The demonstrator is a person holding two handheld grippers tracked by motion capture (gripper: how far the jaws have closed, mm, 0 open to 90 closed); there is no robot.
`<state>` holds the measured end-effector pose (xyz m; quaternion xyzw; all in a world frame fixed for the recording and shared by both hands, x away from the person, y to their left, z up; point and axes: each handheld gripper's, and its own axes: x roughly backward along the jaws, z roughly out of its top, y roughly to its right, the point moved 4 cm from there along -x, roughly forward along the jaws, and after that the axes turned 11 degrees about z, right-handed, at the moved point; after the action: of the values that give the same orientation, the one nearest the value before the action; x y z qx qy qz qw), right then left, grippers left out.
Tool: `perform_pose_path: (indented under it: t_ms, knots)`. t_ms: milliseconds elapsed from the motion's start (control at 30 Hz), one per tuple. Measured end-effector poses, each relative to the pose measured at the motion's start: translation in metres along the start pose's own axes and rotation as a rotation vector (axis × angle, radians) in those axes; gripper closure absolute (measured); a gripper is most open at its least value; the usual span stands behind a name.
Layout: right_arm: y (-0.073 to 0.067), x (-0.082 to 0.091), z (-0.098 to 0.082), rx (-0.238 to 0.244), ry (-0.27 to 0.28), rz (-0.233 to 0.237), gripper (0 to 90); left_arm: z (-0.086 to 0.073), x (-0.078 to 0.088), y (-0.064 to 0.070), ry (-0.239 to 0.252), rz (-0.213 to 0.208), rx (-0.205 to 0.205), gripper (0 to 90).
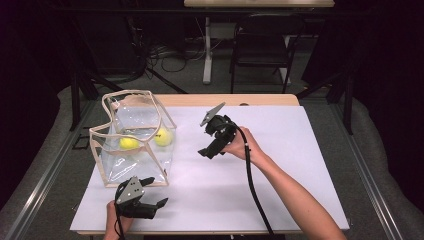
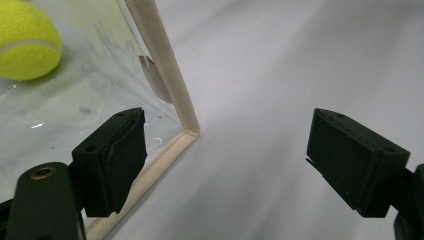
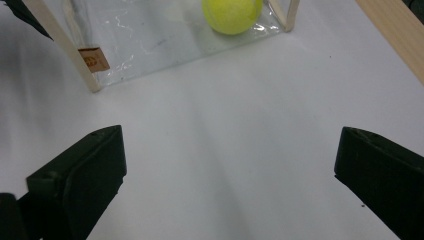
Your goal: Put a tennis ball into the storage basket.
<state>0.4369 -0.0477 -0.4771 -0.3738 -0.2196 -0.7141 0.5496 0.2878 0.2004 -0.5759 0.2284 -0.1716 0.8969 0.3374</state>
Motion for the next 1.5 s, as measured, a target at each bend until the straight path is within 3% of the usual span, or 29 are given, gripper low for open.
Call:
perform_pose_path:
  t_ms: [1500]
  knots:
    - [-0.013, 0.012, -0.095, -0.091, -0.006, -0.037, 0.0, 0.001, -0.001, 0.001, 0.004, -0.005, 0.002, 16.2]
